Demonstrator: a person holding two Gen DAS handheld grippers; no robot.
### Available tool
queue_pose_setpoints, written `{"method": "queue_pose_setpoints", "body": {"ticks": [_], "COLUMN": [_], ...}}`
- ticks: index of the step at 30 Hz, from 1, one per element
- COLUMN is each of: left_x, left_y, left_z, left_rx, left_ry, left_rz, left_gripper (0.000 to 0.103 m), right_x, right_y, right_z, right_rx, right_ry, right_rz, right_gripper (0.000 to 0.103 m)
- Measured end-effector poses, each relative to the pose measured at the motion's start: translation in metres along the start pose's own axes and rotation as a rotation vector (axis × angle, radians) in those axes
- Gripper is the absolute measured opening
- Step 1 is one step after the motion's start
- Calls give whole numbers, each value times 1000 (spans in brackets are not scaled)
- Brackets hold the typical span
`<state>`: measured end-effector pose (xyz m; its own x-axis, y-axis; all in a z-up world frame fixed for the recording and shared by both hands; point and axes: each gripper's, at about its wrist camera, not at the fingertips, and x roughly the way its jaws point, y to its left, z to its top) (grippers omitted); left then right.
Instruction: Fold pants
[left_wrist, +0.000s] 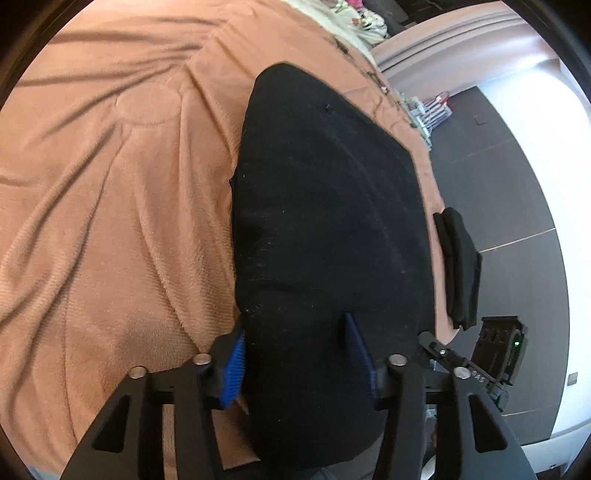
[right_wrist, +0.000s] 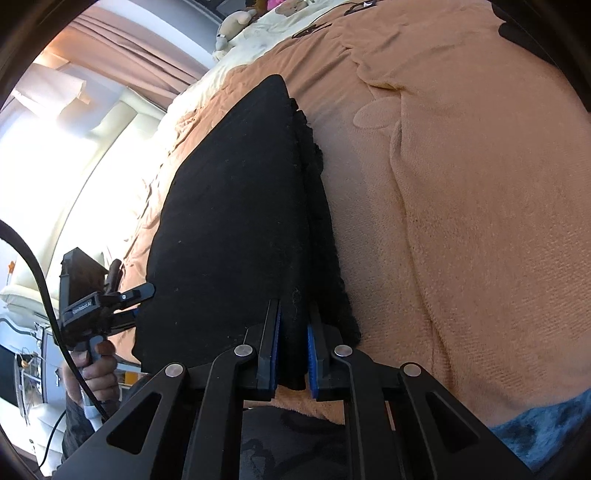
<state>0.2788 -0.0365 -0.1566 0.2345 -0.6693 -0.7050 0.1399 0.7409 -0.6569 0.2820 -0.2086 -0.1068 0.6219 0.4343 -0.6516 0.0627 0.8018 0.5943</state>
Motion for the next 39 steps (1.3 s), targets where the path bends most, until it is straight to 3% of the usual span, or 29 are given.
{"method": "queue_pose_setpoints", "body": {"ticks": [3,6,8,10,12,13,23,28,37,39], "left_x": [-13,-16,-12,-5,0,-1,12,17,35,36], "left_y": [-6,-11,-5,4,11,14,15,18,21,18], "left_z": [2,8,15,21,28,31,60,75,105,110], "left_rx": [26,52,41,14,-1,2,2,-3,-14,-8], "left_ry": [-17,-9,4,16,10,-7,-24,-42,-63,-72], "left_rz": [-25,14,40,35,30,31,34,37,37,39], "left_gripper": [44,46,51,59,61,61,61,61,61,61], "right_x": [0,0,-5,-9,-17,-19,16,41,65,70], "right_y": [1,-1,-2,-1,4,6,3,-7,-14,-12], "right_z": [0,2,5,10,18,22,69,93,132,140], "right_rx": [15,31,20,18,-6,-17,-35,-8,-5,-4], "right_ry": [1,7,-1,-7,-40,-55,-10,30,29,20], "right_rz": [-5,2,31,42,45,39,3,39,50,50], "right_gripper": [9,11,18,38,52,54,54,54,53,49]}}
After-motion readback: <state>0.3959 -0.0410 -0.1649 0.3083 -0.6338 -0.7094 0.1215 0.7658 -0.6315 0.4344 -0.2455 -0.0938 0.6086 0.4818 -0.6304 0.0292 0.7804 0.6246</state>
